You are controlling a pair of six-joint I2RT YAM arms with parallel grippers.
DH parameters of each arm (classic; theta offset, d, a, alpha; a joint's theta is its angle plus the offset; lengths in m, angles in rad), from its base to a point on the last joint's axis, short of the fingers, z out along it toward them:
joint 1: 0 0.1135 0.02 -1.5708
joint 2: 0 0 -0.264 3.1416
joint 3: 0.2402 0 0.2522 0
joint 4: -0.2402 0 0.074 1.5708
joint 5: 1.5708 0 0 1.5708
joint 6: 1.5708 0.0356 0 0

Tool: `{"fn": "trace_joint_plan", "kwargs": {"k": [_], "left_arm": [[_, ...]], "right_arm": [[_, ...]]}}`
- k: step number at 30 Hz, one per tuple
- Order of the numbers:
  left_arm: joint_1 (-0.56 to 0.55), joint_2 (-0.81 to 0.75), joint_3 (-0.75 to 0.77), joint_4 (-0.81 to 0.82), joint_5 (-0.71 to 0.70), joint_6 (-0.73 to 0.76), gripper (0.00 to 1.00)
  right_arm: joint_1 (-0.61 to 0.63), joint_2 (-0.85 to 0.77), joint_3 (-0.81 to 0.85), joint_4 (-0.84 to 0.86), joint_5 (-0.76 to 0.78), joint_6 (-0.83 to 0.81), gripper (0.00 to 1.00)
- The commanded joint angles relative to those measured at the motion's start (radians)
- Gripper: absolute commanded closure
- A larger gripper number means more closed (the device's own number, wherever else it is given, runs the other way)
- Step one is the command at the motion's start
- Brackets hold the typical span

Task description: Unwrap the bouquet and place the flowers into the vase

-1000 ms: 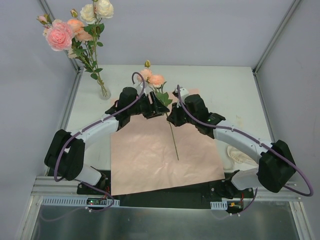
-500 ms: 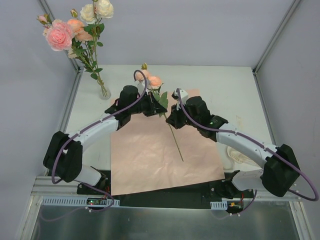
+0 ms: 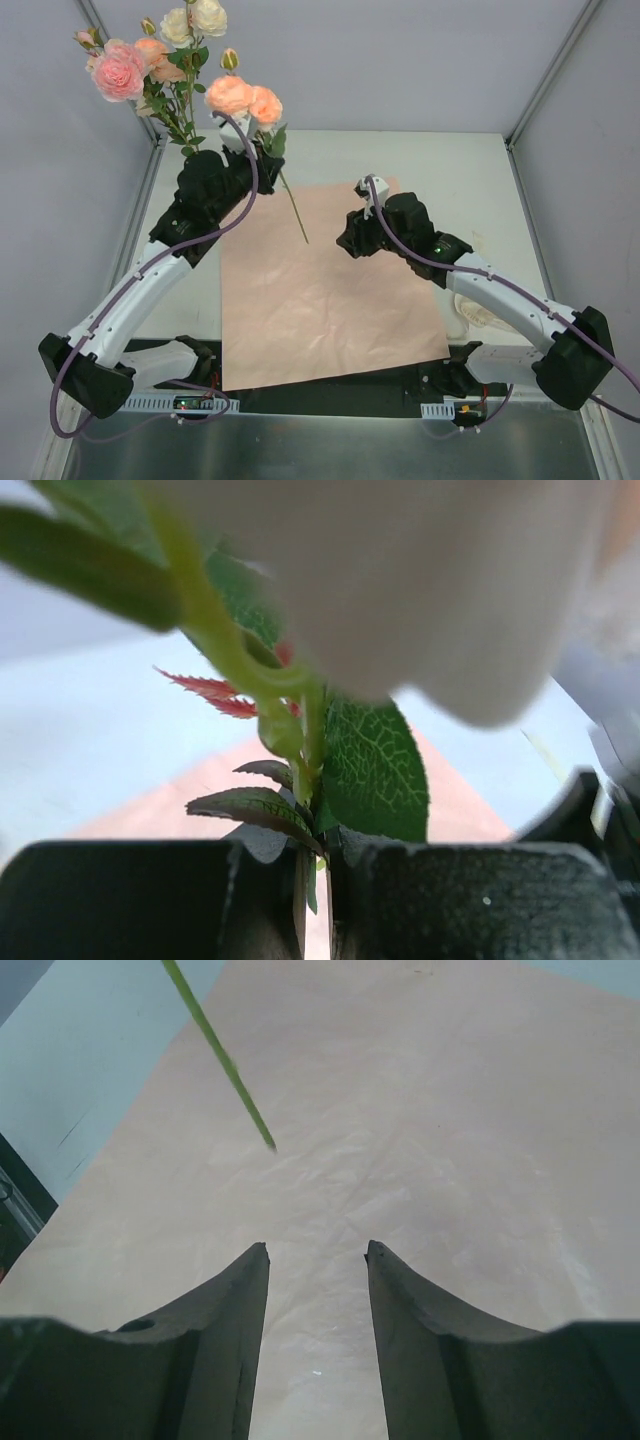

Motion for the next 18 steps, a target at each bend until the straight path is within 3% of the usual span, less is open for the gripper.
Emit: {"fn": "trace_joint_plan", "kwargs": {"k": [1,8,13,18], "left_arm": [[0.067,0.016,0.183,-0.006,-0.221,0.316,1.00],[0.263,0.134,0.394,0.070,-0.251,0.462,1.00],[0.301,0.219,0.434,0.225,-0.245,0.657,1.00],[0.349,0.257,0.448,0.304,-0.254,0.642,1.00]], "right_arm": [[-0.012,-0.032,0.039,-0.008,0.009,-0.010,0.53],[-0.013,-0.037,0.027,-0.026,-0.002,0.014,0.53],[-0.017,-0.058,0.018,-0.039,0.003,0.010,0.53],[-0.018,-0.062,0.019,-0.054,0.009,0.007,0.53]]}}
